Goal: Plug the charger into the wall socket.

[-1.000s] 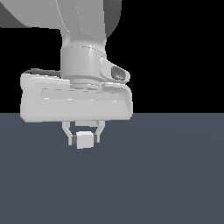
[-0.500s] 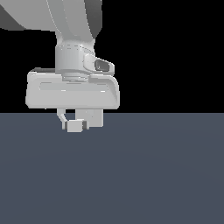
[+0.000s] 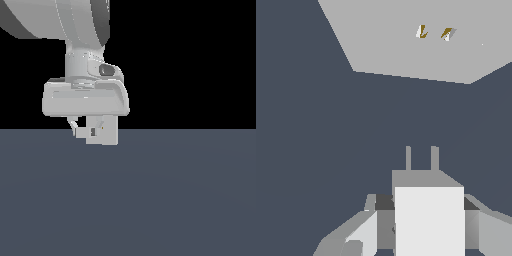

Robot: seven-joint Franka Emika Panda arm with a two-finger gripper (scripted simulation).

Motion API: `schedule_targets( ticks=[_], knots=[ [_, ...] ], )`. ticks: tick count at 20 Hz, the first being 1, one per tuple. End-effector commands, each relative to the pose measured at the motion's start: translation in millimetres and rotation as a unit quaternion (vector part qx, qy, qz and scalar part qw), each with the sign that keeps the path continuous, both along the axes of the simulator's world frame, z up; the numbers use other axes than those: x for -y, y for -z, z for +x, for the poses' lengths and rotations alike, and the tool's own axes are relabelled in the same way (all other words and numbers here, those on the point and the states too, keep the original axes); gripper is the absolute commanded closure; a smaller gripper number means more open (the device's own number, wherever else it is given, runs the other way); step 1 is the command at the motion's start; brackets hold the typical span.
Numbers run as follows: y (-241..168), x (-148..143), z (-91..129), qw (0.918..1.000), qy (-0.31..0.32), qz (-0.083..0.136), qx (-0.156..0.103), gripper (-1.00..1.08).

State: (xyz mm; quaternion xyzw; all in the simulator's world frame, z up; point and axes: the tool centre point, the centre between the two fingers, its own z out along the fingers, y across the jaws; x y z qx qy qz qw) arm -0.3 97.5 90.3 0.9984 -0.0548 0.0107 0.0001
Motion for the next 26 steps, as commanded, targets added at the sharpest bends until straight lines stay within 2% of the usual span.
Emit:
schedule_targets(
  ticks=[1,8,19,26],
  knots=[
    [-3.8,-1.3,7.6,0.9998,0.021,0.0,0.0,1.08],
    [-9.3,-2.2,19.8,0.9986,0.053,0.0,0.0,1.08],
    [-9.6,-1.2,23.5,0.9985,0.055,0.0,-0.001,1.08],
    [-9.6,2.8,40.8,0.9985,0.055,0.0,-0.001,1.08]
  ],
)
